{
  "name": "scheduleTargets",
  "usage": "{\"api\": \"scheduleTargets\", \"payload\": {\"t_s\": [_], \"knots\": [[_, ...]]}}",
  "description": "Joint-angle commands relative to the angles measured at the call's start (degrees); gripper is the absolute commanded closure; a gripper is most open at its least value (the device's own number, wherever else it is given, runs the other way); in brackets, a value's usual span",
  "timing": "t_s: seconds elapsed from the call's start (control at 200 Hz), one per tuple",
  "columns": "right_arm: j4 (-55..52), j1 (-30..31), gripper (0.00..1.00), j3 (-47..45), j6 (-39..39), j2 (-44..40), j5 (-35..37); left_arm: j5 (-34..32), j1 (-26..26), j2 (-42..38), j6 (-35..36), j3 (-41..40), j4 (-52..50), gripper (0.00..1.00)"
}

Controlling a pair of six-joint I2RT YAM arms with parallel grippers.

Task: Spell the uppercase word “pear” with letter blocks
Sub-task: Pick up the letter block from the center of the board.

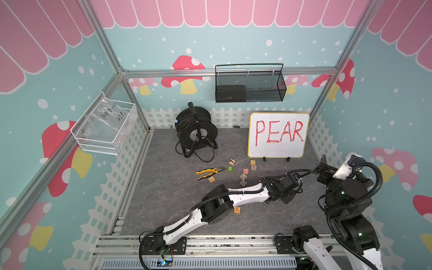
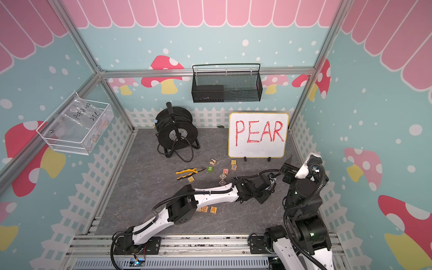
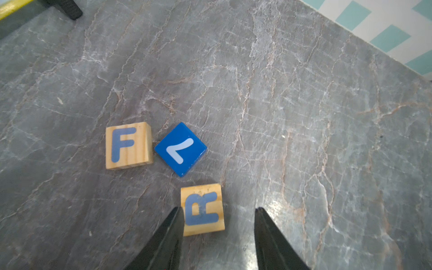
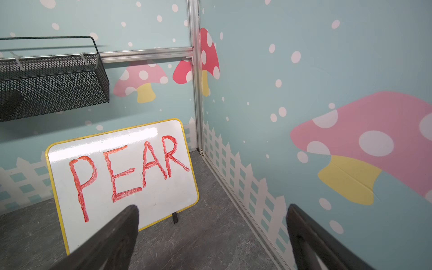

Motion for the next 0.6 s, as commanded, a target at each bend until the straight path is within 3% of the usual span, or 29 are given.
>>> {"api": "scheduleTargets", "payload": {"t_s": [0.0,0.596], "knots": [[1.4,0.1,0.0,-0.7,-1.1,-0.4,-0.6,-1.1,0.2,2.7,1.3,2.2,-1.7,0.49],[1.3,0.1,0.01,-0.5,-1.1,-0.1,-1.3,-3.8,-1.0,6.8,3.2,6.0,-5.9,0.58]]}}
